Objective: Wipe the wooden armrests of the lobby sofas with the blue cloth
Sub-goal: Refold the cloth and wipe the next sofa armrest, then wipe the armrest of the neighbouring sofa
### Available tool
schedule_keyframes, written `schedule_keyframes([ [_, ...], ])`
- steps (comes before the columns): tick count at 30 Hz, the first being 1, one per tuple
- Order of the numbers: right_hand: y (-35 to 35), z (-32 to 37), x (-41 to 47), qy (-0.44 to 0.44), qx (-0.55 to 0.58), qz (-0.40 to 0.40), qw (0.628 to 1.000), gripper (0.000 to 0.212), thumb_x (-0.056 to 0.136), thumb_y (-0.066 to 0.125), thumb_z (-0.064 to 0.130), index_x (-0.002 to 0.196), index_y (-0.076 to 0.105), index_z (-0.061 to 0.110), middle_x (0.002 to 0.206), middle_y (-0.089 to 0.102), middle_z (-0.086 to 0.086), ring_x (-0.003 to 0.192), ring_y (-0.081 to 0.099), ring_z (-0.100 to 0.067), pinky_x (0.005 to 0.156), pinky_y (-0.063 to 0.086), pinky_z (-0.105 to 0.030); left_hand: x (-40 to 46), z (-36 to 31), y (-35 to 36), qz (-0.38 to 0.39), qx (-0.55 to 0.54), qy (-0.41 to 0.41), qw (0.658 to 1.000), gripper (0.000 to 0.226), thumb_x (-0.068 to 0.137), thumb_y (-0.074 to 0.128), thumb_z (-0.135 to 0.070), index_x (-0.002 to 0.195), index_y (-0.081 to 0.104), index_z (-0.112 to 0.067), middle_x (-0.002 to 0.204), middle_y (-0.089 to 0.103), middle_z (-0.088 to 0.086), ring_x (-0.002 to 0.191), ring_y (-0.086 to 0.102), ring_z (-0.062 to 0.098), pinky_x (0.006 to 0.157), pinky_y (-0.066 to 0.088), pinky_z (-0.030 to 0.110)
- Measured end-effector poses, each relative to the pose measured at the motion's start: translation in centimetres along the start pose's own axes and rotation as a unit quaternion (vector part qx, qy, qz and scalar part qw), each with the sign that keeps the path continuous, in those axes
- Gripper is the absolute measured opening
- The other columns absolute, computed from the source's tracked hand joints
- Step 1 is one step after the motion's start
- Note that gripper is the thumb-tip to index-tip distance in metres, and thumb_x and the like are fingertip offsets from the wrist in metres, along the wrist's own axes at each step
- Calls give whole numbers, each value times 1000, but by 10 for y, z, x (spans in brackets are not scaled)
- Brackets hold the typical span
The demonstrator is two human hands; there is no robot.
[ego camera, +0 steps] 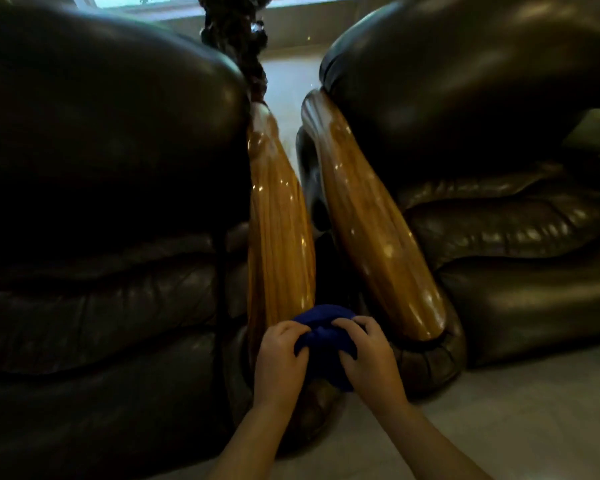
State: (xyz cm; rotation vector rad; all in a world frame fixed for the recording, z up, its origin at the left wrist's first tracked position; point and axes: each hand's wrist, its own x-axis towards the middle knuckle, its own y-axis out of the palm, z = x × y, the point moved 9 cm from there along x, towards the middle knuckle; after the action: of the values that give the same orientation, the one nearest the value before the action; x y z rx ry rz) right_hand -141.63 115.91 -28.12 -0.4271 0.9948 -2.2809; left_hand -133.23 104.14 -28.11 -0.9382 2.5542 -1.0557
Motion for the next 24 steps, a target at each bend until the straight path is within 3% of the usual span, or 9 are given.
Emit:
schedule_keyframes([
  [9, -123, -38, 39, 0, -12, -9, 1000, 42, 76, 66, 4, 116, 60, 16, 117, 55, -7, 106, 54, -20, 86, 42, -22, 40, -123, 29, -6, -26, 19, 999, 28, 79, 66, -8, 103, 65, -21, 103, 55, -12, 96, 54, 2, 87, 48, 20],
  [12, -146, -62, 59, -8, -10, 1, 1000, 42, 77, 64, 4, 117, 58, 16, 120, 52, -6, 107, 53, -19, 88, 42, -21, 56, -151, 47, -22, -19, 18, 999, 28, 78, 67, -6, 103, 66, -19, 101, 54, -14, 96, 52, 1, 86, 43, 16],
  [17, -163, -100, 72, -37, -28, 61, 997, 41, 80, 63, 5, 120, 56, 15, 123, 50, -7, 109, 51, -17, 89, 37, -15, 63, -169, 85, -20, 4, -18, 1000, 27, 80, 65, -8, 105, 65, -18, 106, 55, -9, 100, 50, 2, 89, 40, 15],
  [24, -158, -136, 92, -54, -7, 86, 995, 40, 80, 64, 3, 119, 57, 13, 120, 52, -7, 104, 51, -12, 79, 32, -2, 70, -166, 122, -37, 14, -70, 997, 30, 80, 64, -6, 107, 64, -18, 109, 56, -6, 99, 48, 0, 90, 36, 12],
])
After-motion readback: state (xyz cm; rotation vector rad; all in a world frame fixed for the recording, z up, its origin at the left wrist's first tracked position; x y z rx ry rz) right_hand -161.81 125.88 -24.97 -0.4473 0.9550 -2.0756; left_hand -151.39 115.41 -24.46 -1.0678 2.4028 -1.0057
